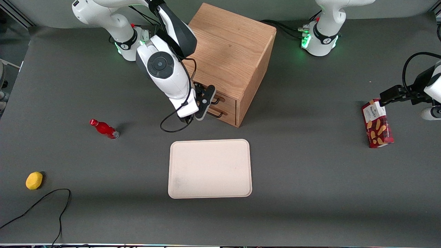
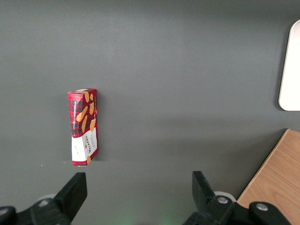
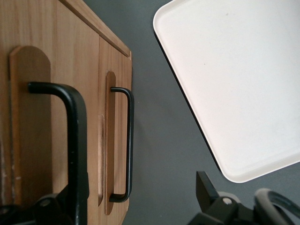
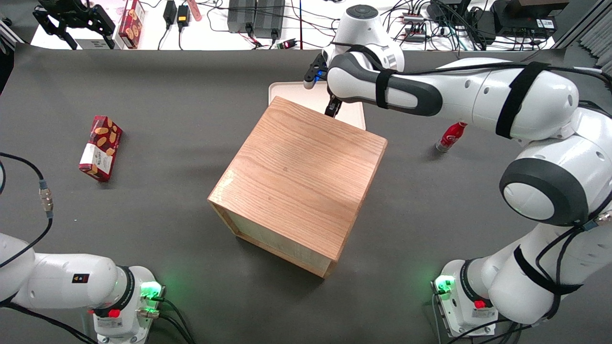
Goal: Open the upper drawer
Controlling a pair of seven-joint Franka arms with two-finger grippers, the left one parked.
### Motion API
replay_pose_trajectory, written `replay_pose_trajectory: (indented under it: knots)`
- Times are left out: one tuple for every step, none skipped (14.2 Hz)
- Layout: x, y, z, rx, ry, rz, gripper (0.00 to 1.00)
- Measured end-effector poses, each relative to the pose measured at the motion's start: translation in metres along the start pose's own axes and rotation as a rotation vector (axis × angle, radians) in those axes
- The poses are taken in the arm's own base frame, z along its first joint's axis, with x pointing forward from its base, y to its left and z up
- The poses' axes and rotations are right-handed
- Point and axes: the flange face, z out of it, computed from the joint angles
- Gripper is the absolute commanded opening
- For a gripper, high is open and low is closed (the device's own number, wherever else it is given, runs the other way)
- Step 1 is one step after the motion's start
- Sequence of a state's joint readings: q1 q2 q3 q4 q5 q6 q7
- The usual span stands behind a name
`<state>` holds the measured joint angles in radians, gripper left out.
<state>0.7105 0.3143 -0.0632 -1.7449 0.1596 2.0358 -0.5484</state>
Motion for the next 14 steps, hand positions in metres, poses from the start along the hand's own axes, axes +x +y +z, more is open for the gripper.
replay_pose_trajectory:
  knots:
    - [0.000, 0.000, 0.000, -0.001, 0.001, -0.009, 1.00]
    - [-0.001, 0.002, 0.000, -0.001, 0.002, -0.015, 1.00]
    - [-0.001, 0.004, 0.000, -0.001, 0.004, -0.020, 1.00]
    - [-0.002, 0.007, -0.001, -0.002, 0.007, -0.023, 1.00]
    - [-0.003, 0.012, -0.002, -0.007, 0.015, -0.022, 1.00]
    - [-0.004, 0.017, -0.003, -0.012, 0.023, -0.019, 1.00]
    - [-0.006, 0.023, -0.004, -0.016, 0.028, -0.016, 1.00]
    - [-0.007, 0.026, -0.004, -0.016, 0.029, -0.014, 1.00]
    - [-0.008, 0.029, -0.005, -0.017, 0.030, -0.010, 1.00]
    - [-0.008, 0.032, -0.005, -0.018, 0.031, -0.008, 1.00]
    - [-0.008, 0.035, -0.005, -0.019, 0.032, -0.010, 1.00]
    - [-0.008, 0.038, -0.006, -0.021, 0.034, -0.013, 1.00]
    - [-0.008, 0.042, -0.006, -0.022, 0.035, -0.014, 1.00]
    - [-0.009, 0.047, -0.007, -0.023, 0.037, -0.012, 1.00]
